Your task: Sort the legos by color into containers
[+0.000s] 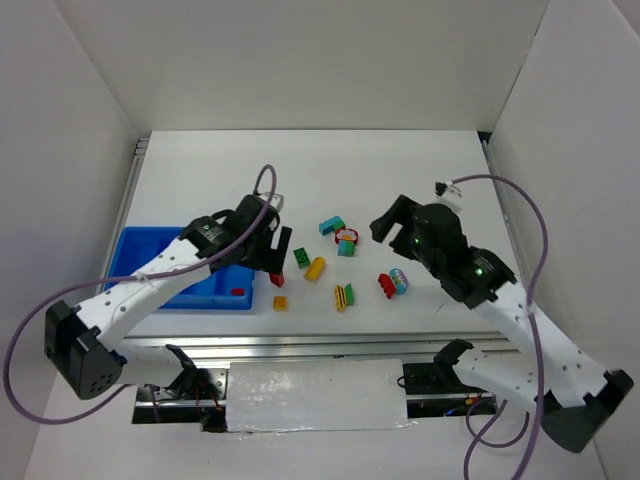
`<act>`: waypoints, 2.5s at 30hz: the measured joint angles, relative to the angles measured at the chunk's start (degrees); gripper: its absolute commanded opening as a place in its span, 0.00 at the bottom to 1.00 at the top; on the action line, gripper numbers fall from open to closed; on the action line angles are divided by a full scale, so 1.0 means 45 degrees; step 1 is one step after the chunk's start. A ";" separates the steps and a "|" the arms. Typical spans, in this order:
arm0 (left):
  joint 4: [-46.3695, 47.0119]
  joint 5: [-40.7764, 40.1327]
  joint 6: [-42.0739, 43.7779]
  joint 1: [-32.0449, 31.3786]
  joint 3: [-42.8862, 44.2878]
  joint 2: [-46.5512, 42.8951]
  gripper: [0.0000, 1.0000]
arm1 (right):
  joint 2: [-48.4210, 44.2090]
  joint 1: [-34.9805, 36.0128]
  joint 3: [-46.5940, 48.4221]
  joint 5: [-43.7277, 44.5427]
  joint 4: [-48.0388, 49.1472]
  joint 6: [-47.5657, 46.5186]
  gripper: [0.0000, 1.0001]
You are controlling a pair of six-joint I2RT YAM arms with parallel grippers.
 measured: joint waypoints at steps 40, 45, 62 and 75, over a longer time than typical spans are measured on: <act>0.3220 0.0471 0.1540 -0.0670 -0.0865 0.5056 0.00 | -0.2783 -0.0126 -0.1865 -0.0141 -0.2662 -0.0078 0.89; 0.2186 -0.0034 0.1248 -0.0670 0.0185 0.4920 0.00 | -0.2764 -0.0126 -0.1865 -0.0131 -0.2662 -0.0126 0.89; -0.1413 -0.3531 -0.1035 0.3541 0.2895 0.1987 0.00 | -0.1860 -0.0126 -0.1841 -0.0398 -0.2365 -0.0515 0.89; -0.0787 -0.1462 -0.0408 0.3594 0.1146 0.2006 0.39 | -0.1705 -0.0126 -0.1831 -0.0665 -0.2191 -0.0588 0.89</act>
